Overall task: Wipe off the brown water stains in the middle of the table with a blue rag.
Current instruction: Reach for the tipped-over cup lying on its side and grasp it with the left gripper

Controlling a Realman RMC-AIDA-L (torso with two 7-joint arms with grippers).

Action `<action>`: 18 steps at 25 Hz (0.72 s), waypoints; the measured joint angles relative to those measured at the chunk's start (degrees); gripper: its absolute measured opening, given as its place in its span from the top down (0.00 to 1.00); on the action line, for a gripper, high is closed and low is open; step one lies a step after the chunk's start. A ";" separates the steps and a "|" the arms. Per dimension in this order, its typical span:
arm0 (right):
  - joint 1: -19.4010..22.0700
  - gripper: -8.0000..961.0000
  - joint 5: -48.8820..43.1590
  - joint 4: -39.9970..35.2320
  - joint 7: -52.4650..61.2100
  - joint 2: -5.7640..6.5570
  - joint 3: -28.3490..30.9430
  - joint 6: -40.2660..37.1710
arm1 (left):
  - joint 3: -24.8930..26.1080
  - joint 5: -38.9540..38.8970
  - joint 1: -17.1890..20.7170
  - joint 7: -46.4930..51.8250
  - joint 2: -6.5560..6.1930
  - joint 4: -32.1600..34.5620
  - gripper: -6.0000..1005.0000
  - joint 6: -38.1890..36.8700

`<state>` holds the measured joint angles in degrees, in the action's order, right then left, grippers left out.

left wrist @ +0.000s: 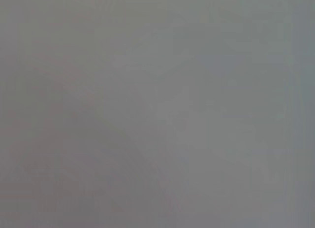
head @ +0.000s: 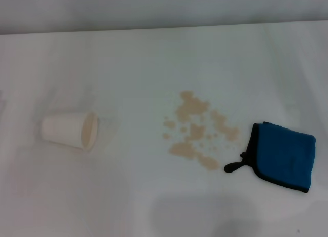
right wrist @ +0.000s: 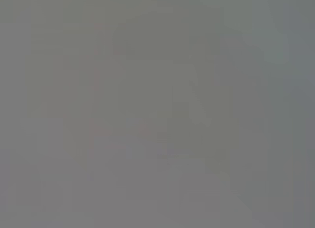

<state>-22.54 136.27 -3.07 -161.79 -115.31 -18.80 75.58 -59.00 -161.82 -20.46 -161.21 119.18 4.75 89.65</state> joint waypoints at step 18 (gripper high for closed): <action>0.01 0.50 -0.04 0.32 0.20 0.00 -7.21 -4.52 | 0.04 33.07 6.26 29.31 -6.04 23.17 0.14 -16.11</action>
<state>-22.53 136.23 -2.75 -161.59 -115.31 -26.01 71.06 -58.95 -128.75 -14.20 -131.90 113.13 27.92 73.54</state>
